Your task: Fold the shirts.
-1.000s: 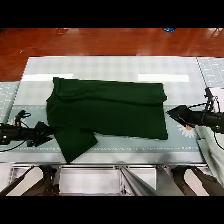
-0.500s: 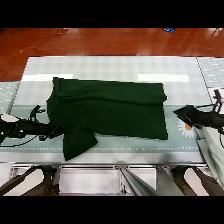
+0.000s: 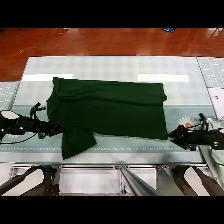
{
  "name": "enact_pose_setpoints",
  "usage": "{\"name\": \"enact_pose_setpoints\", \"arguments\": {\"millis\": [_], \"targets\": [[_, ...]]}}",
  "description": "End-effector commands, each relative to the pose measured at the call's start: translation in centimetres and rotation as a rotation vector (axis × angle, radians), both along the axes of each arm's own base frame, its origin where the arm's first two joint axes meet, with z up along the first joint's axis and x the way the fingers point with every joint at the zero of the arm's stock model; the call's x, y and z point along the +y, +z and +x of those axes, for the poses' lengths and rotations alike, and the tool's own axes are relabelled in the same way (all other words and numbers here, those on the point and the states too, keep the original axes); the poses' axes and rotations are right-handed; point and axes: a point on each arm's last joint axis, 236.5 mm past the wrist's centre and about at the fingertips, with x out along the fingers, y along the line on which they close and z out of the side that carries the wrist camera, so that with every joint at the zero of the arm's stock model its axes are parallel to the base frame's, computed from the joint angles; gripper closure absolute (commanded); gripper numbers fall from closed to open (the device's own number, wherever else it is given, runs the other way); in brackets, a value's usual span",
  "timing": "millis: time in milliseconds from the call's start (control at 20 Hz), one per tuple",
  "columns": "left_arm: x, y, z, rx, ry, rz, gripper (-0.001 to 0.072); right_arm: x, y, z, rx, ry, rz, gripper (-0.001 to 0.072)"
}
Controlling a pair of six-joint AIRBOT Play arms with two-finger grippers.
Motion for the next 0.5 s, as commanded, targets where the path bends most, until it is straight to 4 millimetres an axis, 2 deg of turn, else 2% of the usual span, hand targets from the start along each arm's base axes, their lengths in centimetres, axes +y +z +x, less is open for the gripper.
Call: {"name": "enact_pose_setpoints", "arguments": {"millis": [0,150,200,250,300,350,450], "targets": [[-0.4,0.3,-0.1,0.007,-0.002,-0.020,0.0690,1.5,-1.5,0.7,0.012,-0.001,0.000,0.0303],[-0.4,0.3,-0.1,0.007,-0.001,-0.021,0.0690,2.6,-2.2,4.5,-0.060,-0.100,0.040,0.0303],[-0.4,0.3,-0.1,0.007,-0.001,-0.021,0.0690,2.9,-2.3,5.5,-0.081,-0.126,0.055,0.0330],[-0.4,0.4,-0.2,0.009,-0.004,-0.023,0.0690,3.6,-1.9,6.3,-0.107,-0.113,0.081,0.0462],[-0.4,0.6,0.0,0.006,-0.007,-0.025,0.0690,4.3,-1.2,6.9,-0.145,-0.061,0.100,0.0624],[-0.2,0.9,0.5,-0.008,-0.008,-0.021,0.0690,4.6,-0.3,7.4,-0.181,-0.011,0.108,0.0686],[0.3,2.4,2.6,-0.062,-0.006,-0.013,0.0690,4.6,1.9,8.7,-0.221,0.053,0.116,0.0686]]}}
